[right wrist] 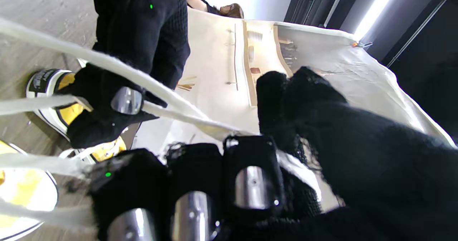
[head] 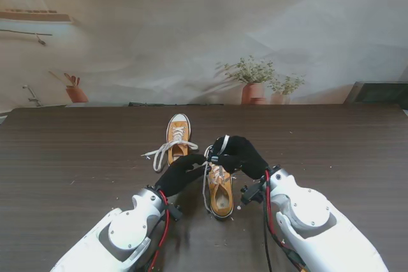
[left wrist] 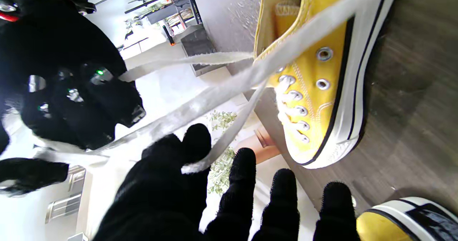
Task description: Tie the shoelaces into a bow on the shoes
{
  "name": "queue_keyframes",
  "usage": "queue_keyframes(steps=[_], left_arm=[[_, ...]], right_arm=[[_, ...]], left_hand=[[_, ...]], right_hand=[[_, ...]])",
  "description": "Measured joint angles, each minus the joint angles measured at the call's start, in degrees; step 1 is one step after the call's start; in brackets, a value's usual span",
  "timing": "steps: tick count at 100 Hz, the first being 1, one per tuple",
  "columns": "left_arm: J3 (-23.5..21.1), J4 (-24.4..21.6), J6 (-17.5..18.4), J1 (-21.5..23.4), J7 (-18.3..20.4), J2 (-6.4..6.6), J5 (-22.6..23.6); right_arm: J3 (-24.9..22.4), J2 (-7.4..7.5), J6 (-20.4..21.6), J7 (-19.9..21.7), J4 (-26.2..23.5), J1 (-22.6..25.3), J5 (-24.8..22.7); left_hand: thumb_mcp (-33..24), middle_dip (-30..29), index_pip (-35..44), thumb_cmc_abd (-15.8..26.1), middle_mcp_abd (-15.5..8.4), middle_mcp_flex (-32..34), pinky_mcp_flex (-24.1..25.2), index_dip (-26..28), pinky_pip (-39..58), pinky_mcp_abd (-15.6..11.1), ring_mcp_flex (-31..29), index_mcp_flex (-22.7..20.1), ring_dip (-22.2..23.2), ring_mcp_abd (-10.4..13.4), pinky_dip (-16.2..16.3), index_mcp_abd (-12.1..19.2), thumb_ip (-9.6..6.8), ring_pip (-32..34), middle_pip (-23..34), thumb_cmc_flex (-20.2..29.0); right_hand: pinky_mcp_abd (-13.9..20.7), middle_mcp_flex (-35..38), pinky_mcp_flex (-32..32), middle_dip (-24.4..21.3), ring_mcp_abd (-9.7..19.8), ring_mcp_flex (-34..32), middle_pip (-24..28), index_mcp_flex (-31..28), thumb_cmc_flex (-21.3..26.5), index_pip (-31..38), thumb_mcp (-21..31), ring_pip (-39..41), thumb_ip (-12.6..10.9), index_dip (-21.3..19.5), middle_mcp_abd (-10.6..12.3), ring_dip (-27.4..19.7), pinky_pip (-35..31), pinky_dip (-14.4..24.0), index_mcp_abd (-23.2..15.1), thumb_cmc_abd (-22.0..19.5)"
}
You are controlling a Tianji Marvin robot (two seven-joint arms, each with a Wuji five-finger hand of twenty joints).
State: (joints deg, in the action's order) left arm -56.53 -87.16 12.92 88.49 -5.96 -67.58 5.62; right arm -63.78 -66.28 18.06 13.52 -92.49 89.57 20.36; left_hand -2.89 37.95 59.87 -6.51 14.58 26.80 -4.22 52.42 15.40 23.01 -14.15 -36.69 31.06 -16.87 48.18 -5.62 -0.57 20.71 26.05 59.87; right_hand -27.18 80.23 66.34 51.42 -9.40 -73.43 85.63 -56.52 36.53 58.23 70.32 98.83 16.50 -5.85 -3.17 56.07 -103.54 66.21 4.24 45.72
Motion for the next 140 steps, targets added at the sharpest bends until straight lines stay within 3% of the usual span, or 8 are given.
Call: queue_keyframes(steps=[25,38,52,83,93,117,130,140], left_arm=[[1.0,-0.3,-3.1,-1.7,0.3,-0.39,0.4],[1.3,-0.4,-3.8,-1.6,-4.3,-0.47,14.1],[0.8,-1.2,-3.7,-0.6,-5.8,-0.31,15.1],[-0.8,-2.9,-5.2,1.9,-8.2,0.06,20.6],[-0.6,-2.9,-5.9,1.9,-9.3,0.32,25.6],[-0.5,-3.2,-6.4,1.7,-6.3,0.50,19.1],[-0.7,-4.4,-6.6,1.9,-0.9,0.39,1.8],[-1.1,-5.0,-6.9,2.5,-0.4,0.02,-0.6]], right_arm=[[-2.1,-0.05,-5.4,2.7,1.8,-1.5,4.7],[-2.6,-0.59,-8.8,1.3,2.4,-1.9,7.1],[-1.7,-1.05,-8.6,-9.1,2.4,-1.8,-5.7],[-0.7,-2.26,-7.0,-19.8,1.7,0.0,-16.3],[-0.1,-2.59,-3.1,-24.0,2.6,0.0,-24.6],[0.4,-2.69,-0.1,-23.9,3.2,-0.2,-24.4],[0.9,-2.61,0.1,-23.6,3.4,-0.4,-25.1],[1.2,-2.62,0.2,-23.6,3.8,-0.6,-25.5]], left_hand=[[2.0,-0.6,0.1,2.1,0.0,-0.6,0.1,0.0,0.0,0.0,0.0,1.8,0.0,0.0,0.0,-1.1,0.61,-0.6,-1.3,1.9],[2.0,-2.2,-0.7,2.1,0.0,-0.5,-0.3,-1.4,0.0,0.0,-0.2,1.3,0.0,-0.3,0.1,-1.0,1.07,-0.8,-1.3,1.9],[2.0,-2.9,-1.5,2.1,0.0,-0.5,-1.1,-3.5,0.0,0.0,-0.2,2.2,0.0,-0.4,0.1,-1.0,1.07,-0.8,-1.3,2.8],[2.4,-4.3,-1.6,2.1,0.0,-0.5,-1.9,-4.8,0.0,0.0,-0.2,4.2,-0.1,-0.9,0.1,-0.8,1.21,-0.8,-2.1,4.8],[2.4,-4.3,-1.5,2.1,0.0,-0.5,-2.0,-4.8,0.0,0.0,-0.2,4.1,-0.1,-0.9,0.1,-0.8,1.22,-0.8,-2.1,4.8],[2.4,-4.3,-0.6,2.1,0.0,-0.1,-2.5,-4.8,0.0,0.0,-0.2,3.9,-0.1,-0.9,0.1,-1.2,1.22,-0.8,-1.5,4.8],[2.1,-4.3,0.0,2.1,0.1,0.7,-3.0,-1.9,-0.1,0.2,-0.8,1.2,-0.1,-1.3,-0.1,-4.2,1.22,0.7,0.2,4.8],[2.1,-3.8,0.0,2.1,1.5,0.7,-2.9,-1.9,-0.1,0.2,-0.8,0.3,-0.1,-1.3,-0.1,-4.3,1.22,0.7,0.1,4.8]], right_hand=[[-0.1,0.0,0.0,0.0,-0.2,0.0,0.0,0.9,0.0,0.0,0.0,0.0,0.0,0.0,0.0,0.0,0.0,0.0,0.0,-1.2],[-0.7,0.0,0.0,0.0,-0.9,0.0,0.0,0.9,0.0,0.0,0.0,0.0,0.0,0.0,-0.5,0.0,0.0,-0.1,0.0,-1.6],[-1.1,0.0,0.0,0.0,-1.1,0.0,0.0,1.0,0.0,0.0,0.0,0.0,0.0,0.0,-0.6,0.0,0.0,-0.1,0.0,-1.6],[-1.2,0.0,0.0,0.0,-1.1,0.0,0.0,1.0,0.0,0.0,0.0,0.0,0.0,0.0,-0.7,0.0,0.0,-0.2,0.0,-1.6],[-1.2,0.0,0.0,0.0,-1.1,0.0,0.0,0.9,0.0,0.0,0.0,0.0,0.0,0.0,-0.7,-0.5,0.0,-0.7,0.0,-1.6],[-1.2,0.0,0.0,0.0,-1.1,0.0,0.0,0.7,0.0,0.0,0.0,0.0,0.0,0.0,-0.7,-0.6,0.0,-1.2,0.0,-1.6],[-1.2,0.0,0.0,0.0,-1.1,0.0,0.0,0.7,0.0,0.0,0.0,0.0,0.0,0.0,-0.7,-0.7,0.0,-1.5,0.0,-1.7],[-1.2,0.0,0.0,0.0,-1.1,0.0,0.0,0.7,0.0,0.0,0.0,0.0,0.0,0.0,-0.7,-0.8,0.0,-1.5,0.0,-1.7]])
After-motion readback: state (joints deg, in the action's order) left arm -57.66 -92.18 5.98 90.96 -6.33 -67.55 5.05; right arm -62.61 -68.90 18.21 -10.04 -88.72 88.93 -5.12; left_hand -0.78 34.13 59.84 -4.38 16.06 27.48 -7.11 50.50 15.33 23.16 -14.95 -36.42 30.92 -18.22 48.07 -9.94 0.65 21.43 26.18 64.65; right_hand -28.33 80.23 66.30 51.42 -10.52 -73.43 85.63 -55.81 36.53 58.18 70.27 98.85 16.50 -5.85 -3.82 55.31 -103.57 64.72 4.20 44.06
